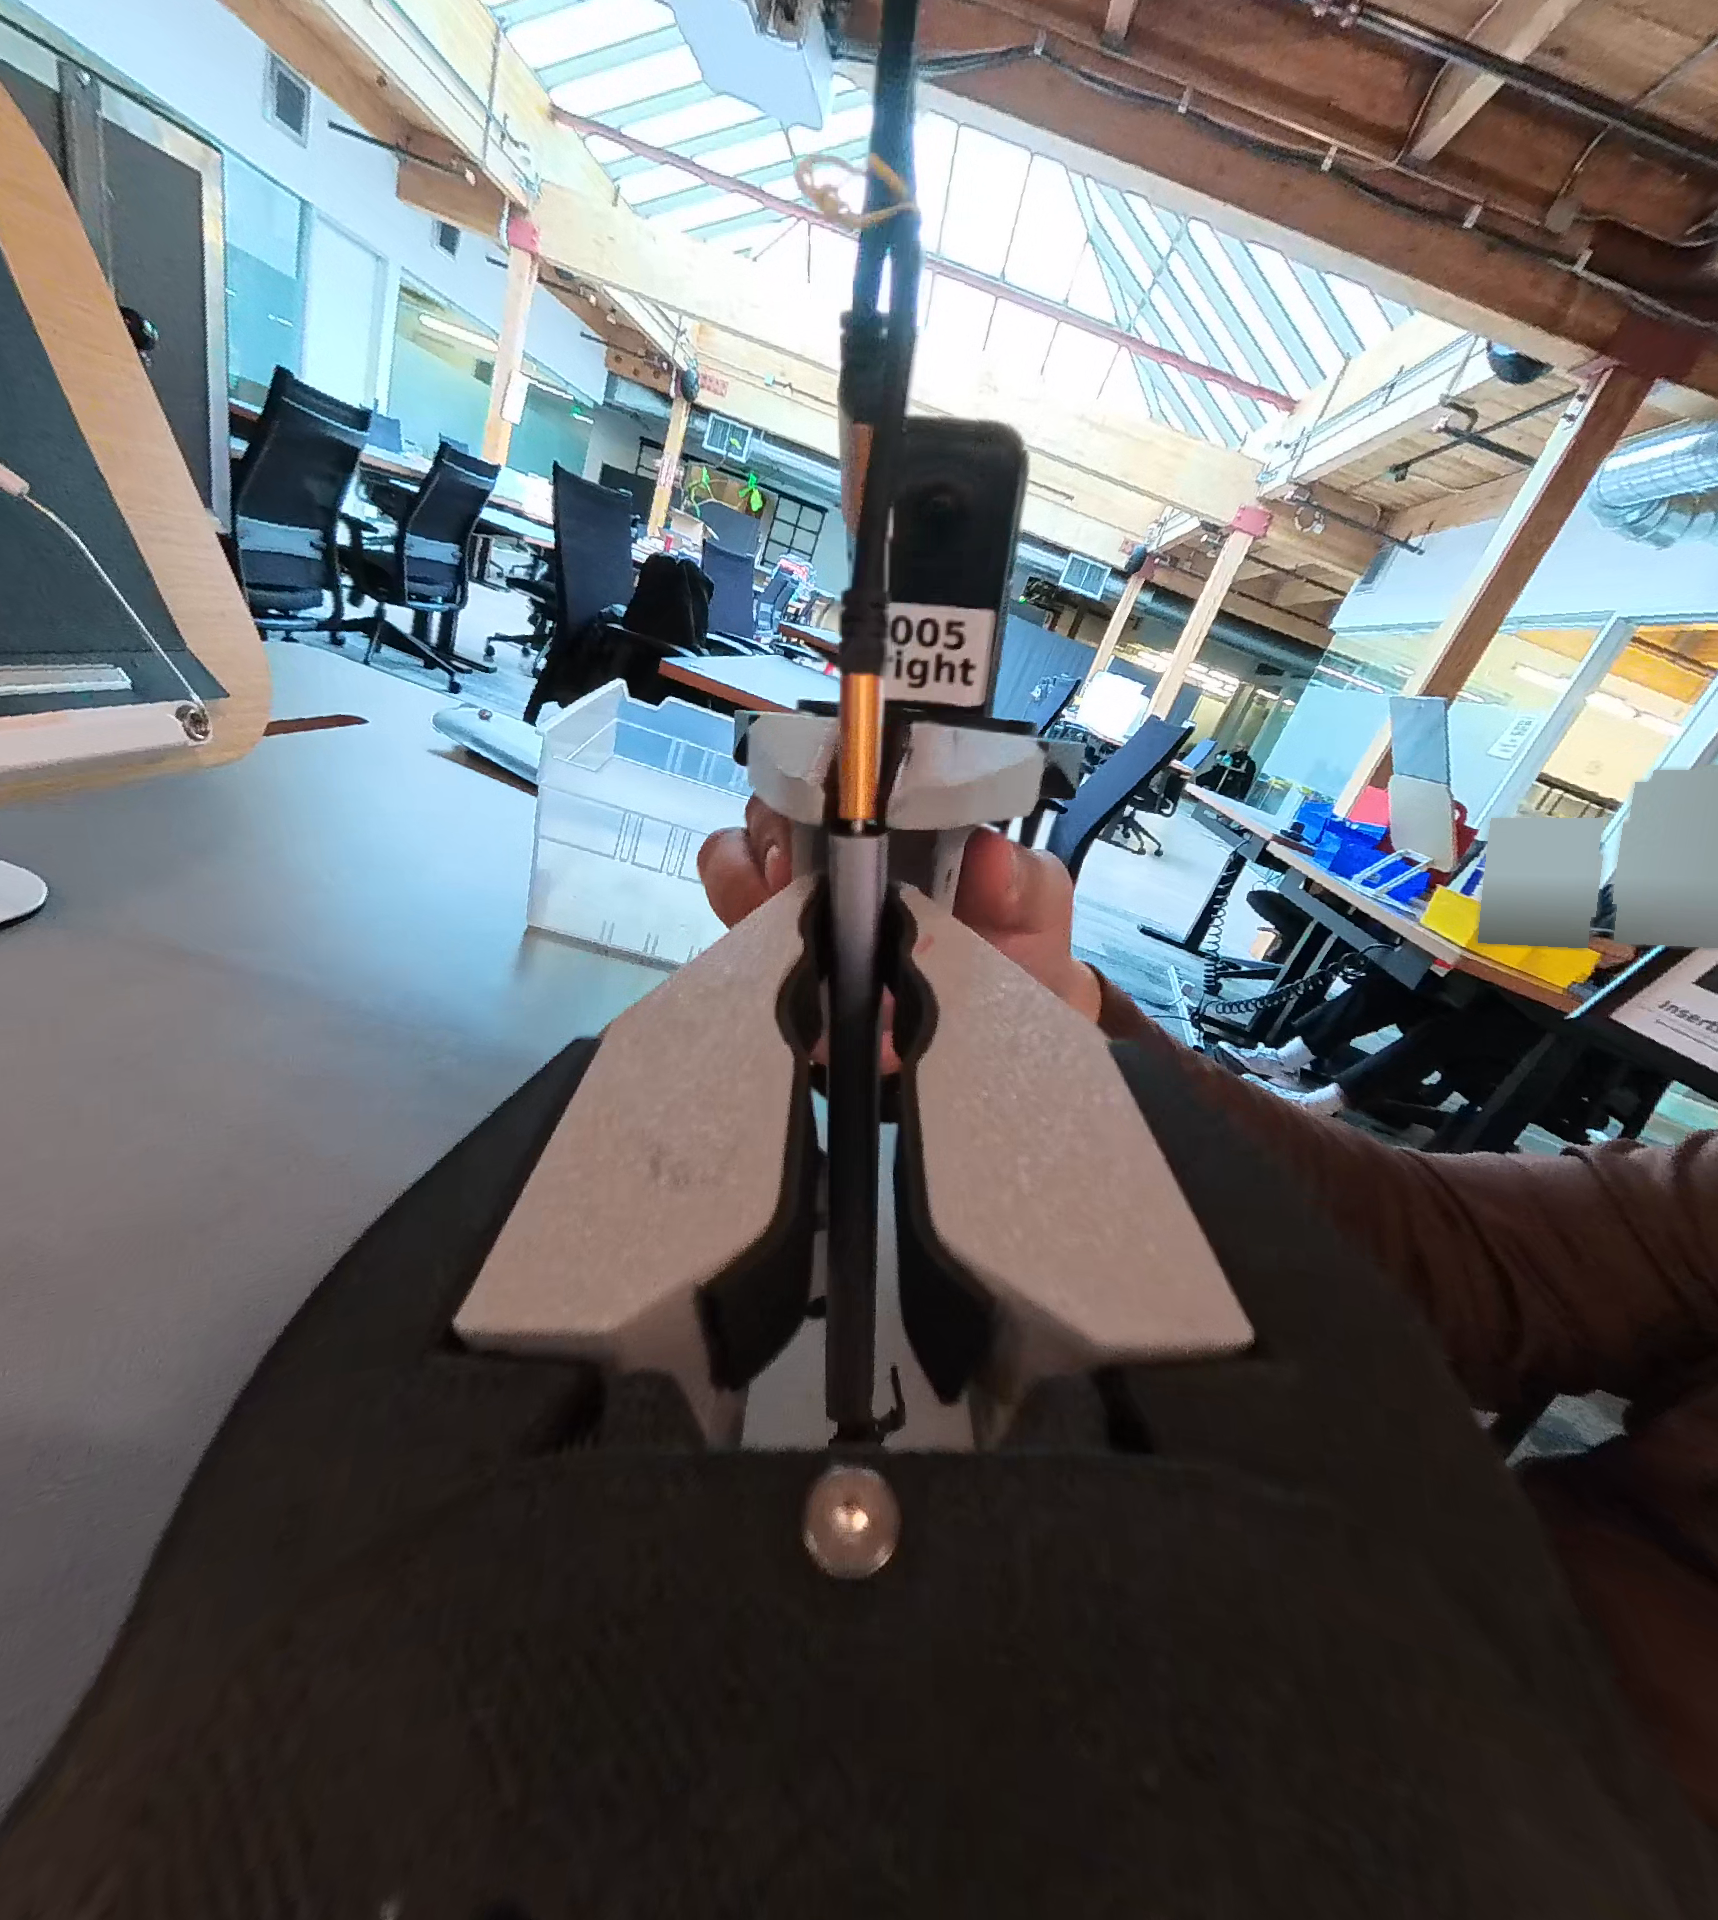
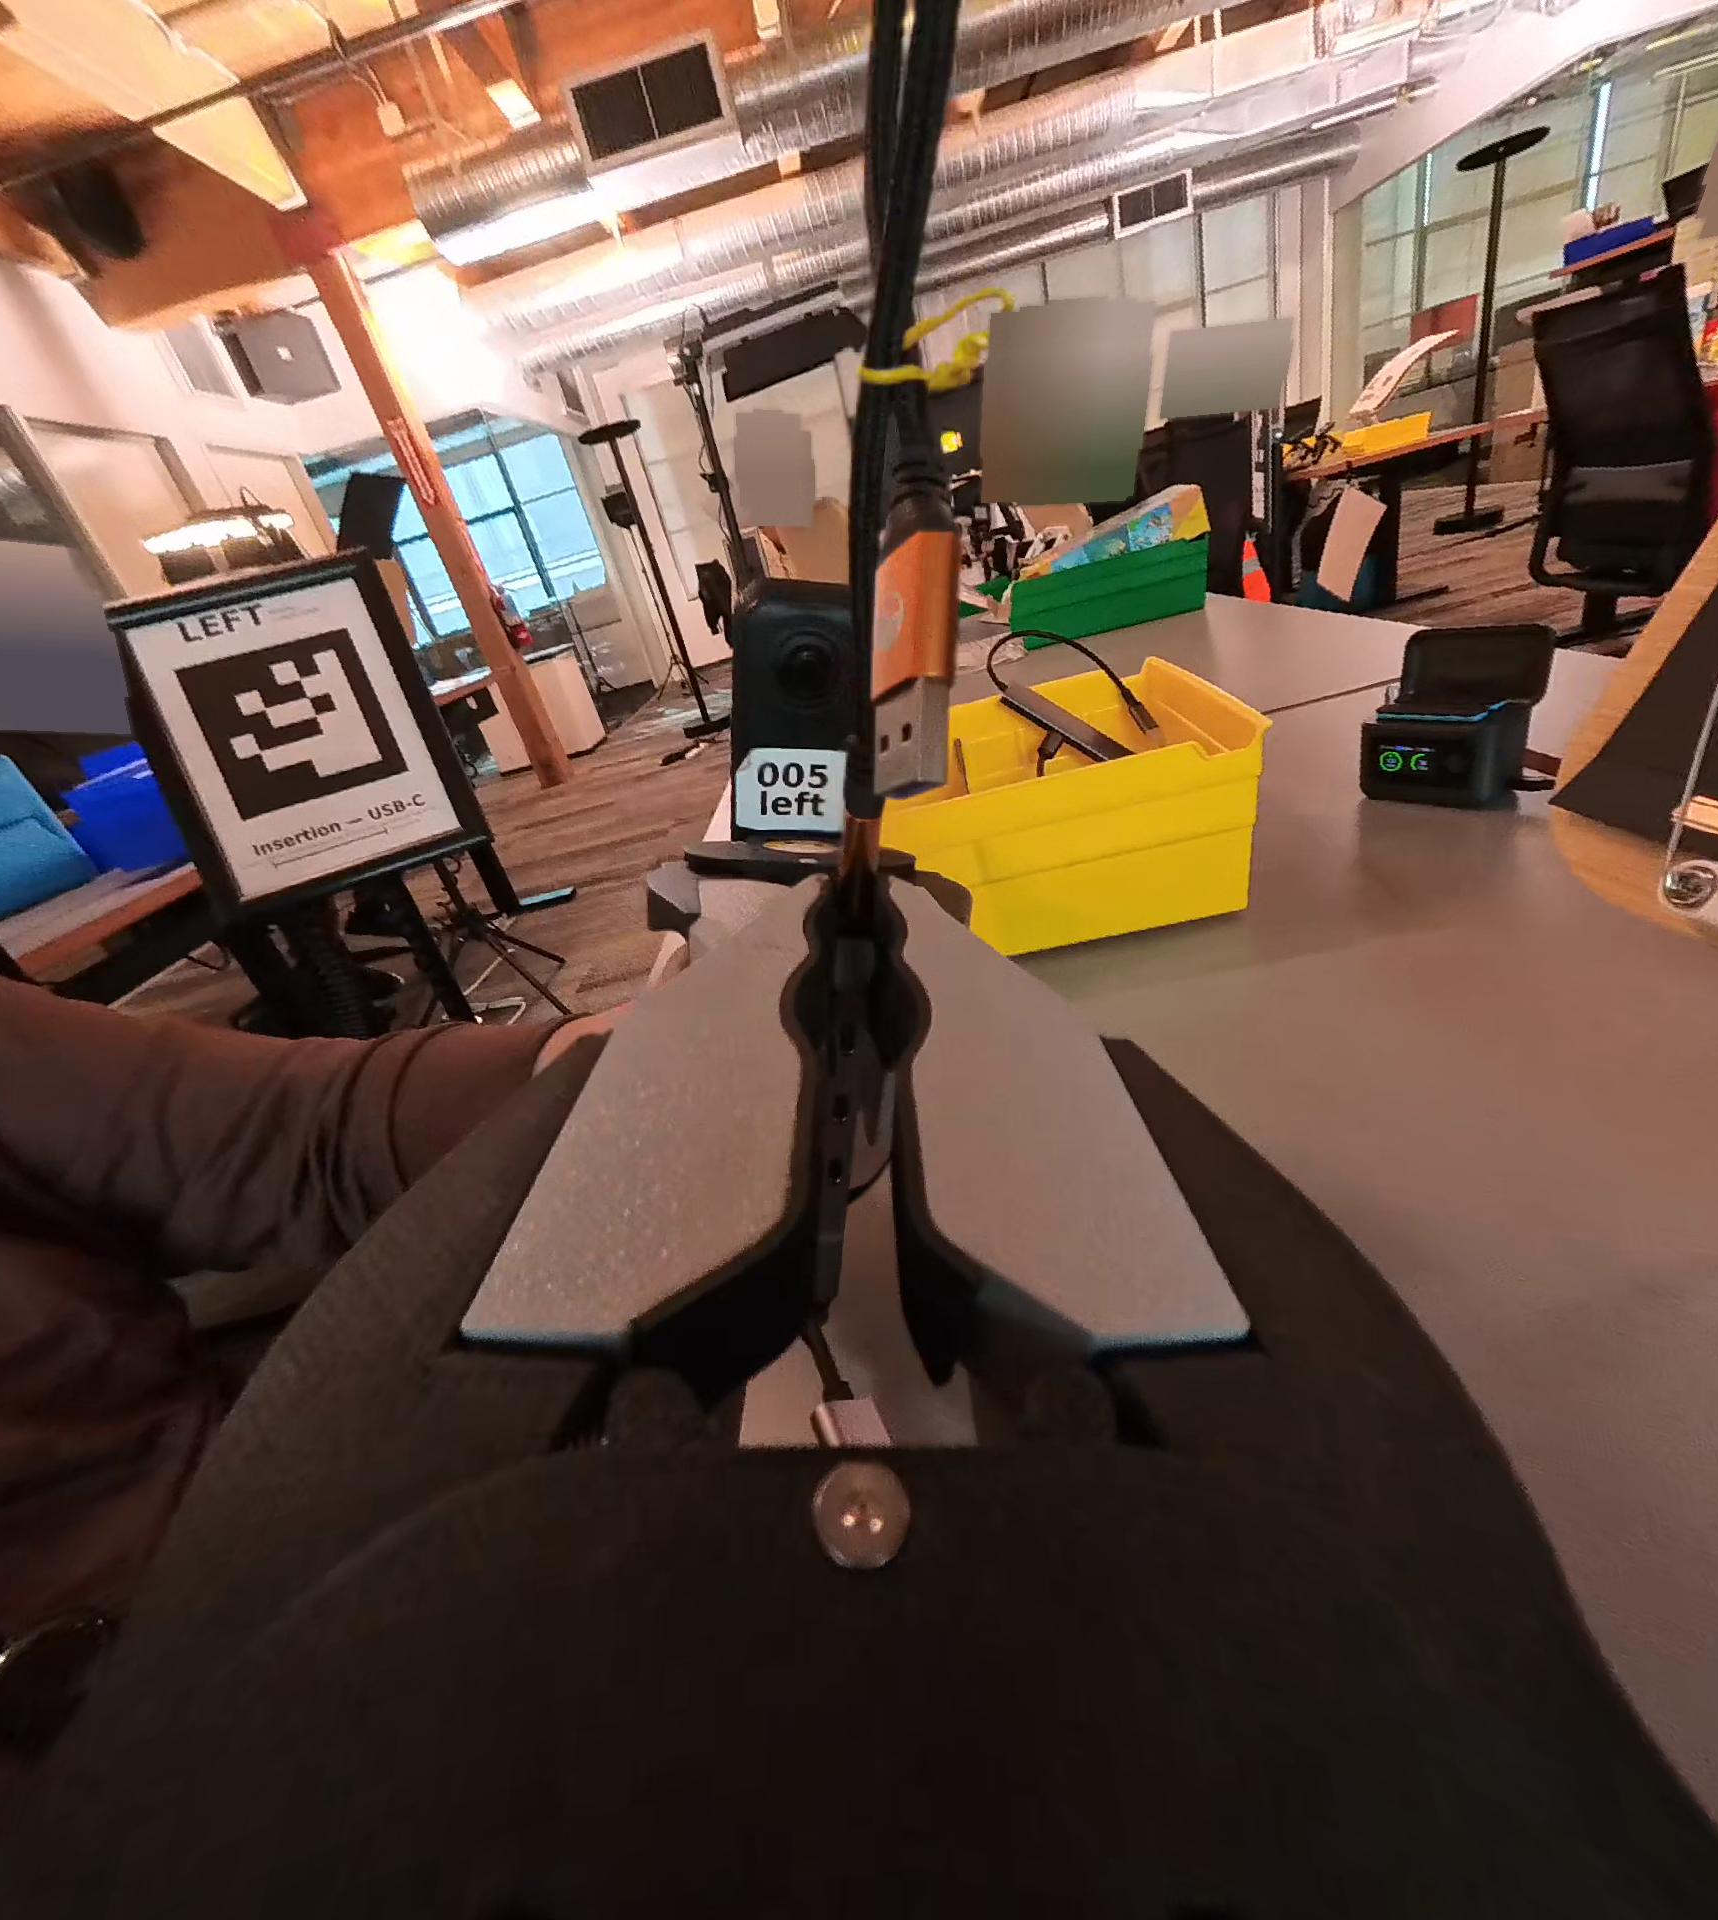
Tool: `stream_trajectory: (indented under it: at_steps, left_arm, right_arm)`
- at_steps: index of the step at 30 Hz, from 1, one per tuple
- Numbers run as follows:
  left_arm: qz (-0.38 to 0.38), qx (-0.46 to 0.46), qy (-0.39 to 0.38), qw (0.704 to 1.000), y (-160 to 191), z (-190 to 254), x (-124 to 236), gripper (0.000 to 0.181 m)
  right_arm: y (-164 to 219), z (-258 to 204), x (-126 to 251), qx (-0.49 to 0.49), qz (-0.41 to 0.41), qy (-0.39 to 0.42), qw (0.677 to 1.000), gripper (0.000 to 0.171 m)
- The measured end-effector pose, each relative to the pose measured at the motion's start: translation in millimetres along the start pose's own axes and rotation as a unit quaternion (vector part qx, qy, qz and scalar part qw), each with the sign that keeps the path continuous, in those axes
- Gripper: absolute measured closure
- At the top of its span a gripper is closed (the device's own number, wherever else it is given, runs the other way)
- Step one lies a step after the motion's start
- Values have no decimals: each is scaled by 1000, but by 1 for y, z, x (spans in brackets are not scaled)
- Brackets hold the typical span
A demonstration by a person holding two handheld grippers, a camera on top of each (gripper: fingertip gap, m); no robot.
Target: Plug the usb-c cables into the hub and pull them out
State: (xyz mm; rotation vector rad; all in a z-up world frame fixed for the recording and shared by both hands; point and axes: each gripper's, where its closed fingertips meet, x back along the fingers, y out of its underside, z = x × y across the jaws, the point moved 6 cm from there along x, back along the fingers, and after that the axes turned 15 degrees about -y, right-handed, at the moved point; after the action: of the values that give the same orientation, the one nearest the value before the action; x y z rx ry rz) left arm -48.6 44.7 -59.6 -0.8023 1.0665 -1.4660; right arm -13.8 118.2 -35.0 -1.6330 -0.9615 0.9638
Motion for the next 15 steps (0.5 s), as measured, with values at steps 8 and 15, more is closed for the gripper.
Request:
stream_trajectory:
  at_steps: [8,15]
  left_arm:
    - [41,24,-12,999,-8,-2,2,175]
    - [64,53,-5,997,-17,-4,7,174]
  right_arm:
    - [-4,3,-6,2,67,26,997,167]
    - [-8,5,-15,8,124,53,991,168]
